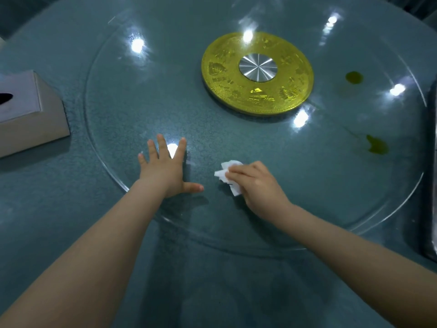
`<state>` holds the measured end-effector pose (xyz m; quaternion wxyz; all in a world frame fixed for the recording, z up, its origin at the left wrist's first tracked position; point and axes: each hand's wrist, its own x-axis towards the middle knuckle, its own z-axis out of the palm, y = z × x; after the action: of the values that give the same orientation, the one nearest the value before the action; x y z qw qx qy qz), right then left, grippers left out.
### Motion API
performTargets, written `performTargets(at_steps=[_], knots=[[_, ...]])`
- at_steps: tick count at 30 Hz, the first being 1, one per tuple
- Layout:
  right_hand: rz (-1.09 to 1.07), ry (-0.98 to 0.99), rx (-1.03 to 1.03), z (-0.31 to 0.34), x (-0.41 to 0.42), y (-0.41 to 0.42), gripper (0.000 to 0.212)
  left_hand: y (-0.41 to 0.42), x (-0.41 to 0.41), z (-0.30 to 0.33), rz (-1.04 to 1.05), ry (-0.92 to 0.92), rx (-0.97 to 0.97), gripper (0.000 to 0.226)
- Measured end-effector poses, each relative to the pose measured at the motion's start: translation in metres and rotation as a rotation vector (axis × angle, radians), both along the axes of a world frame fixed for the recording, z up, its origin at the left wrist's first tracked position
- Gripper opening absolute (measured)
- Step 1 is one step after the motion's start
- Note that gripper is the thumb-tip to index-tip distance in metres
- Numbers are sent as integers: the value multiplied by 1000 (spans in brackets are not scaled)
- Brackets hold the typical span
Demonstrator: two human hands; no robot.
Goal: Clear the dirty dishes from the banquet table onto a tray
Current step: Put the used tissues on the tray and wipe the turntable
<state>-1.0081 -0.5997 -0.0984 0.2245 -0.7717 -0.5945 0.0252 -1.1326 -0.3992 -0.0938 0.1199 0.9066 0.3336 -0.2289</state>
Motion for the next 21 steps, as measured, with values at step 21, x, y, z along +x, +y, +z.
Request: performTargets(at_steps=[21], knots=[[168,71,10,-5,-24,4,31,15,0,-2,-23,29,-8,133]])
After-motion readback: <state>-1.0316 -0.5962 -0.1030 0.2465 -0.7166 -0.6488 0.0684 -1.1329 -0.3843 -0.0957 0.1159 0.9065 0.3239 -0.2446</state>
